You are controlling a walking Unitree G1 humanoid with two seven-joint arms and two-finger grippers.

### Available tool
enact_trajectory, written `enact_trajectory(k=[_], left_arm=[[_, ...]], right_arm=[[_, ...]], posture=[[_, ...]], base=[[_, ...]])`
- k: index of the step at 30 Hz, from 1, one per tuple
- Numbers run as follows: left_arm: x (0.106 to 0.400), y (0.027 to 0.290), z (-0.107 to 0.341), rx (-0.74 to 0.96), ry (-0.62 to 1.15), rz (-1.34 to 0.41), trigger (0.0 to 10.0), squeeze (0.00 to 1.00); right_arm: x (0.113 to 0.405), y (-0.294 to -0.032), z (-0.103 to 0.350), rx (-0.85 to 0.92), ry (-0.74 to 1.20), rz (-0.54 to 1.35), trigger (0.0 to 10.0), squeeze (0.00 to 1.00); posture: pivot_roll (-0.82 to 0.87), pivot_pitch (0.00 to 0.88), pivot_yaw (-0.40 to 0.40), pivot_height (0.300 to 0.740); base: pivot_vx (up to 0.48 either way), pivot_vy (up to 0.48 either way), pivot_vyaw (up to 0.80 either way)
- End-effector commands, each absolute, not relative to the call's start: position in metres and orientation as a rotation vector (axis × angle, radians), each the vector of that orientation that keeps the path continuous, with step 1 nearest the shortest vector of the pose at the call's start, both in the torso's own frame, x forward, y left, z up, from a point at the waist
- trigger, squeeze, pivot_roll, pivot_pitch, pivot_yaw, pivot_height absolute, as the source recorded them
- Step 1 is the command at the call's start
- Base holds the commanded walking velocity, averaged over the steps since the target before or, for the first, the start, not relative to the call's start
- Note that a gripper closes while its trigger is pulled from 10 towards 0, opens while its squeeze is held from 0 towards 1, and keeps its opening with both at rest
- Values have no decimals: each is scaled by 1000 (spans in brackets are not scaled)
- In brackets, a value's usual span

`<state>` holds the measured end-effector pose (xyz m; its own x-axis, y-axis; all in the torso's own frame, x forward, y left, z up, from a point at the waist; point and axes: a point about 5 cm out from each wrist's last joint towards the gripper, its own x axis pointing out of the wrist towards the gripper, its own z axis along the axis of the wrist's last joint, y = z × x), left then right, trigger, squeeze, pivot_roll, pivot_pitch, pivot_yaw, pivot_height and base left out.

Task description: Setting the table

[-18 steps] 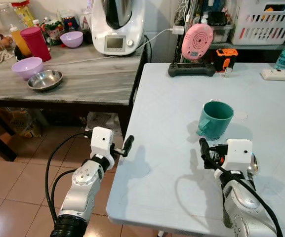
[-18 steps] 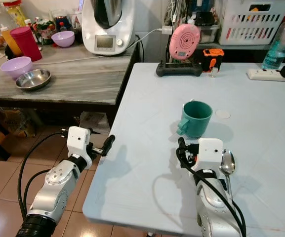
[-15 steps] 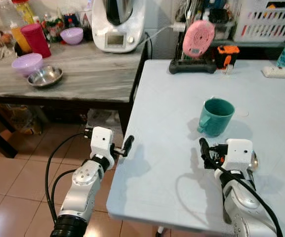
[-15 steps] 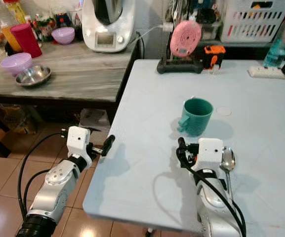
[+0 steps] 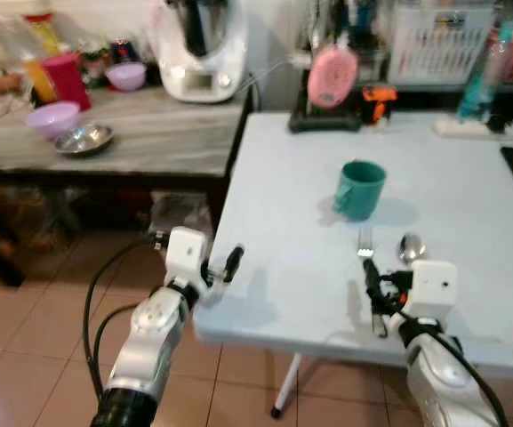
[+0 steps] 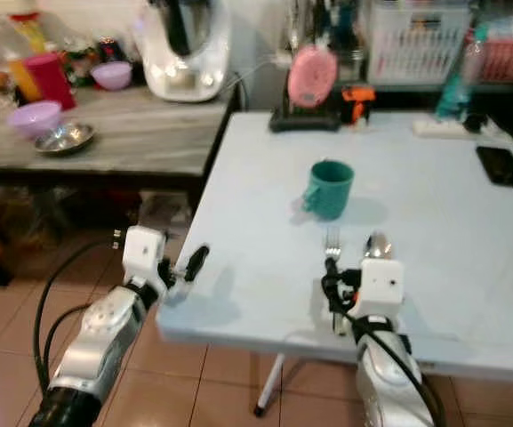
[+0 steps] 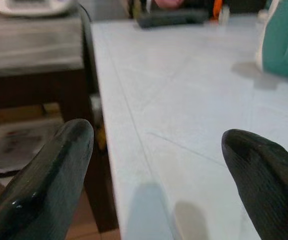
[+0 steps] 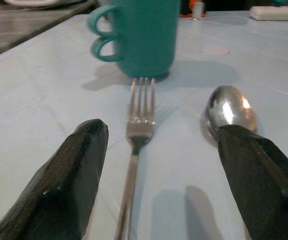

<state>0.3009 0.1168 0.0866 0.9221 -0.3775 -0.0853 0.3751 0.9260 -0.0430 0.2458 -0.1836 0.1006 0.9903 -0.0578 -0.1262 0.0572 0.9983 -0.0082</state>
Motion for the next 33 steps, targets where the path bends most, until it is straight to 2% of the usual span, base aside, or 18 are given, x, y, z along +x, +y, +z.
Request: enact_trajectory(k=[1,14,18,22,29,33], left_arm=[[298,123,82,-11,110,-374,10000,0],[297,127,82,-16,113,-400,10000,0],[293,123,82,-28,123,-456,10000,0],[282,116,81,-46,140,-584,10000,0],[269,104,80,4,145,-759,10000,0],[267,105,81,21,145,-774,10000,0]], right_arm=[[251,-178,105,-6,109,-40,10000,0],[250,-179,105,-4,108,-43,10000,0],[250,-179,105,-2,118,-57,10000,0],[247,-182,99,-28,166,-98,10000,0],[243,-192,93,-37,217,-152,10000,0],[245,-191,95,-36,215,-146,10000,0]], posture=[[-334,0,86,740],[-328,0,92,740],[-323,0,93,740],[-321,0,94,740],[-333,3,106,740],[-335,6,109,740]], base=[[0,0,0],[0,0,0],[0,0,0],[0,0,0],[0,0,0],[0,0,0]])
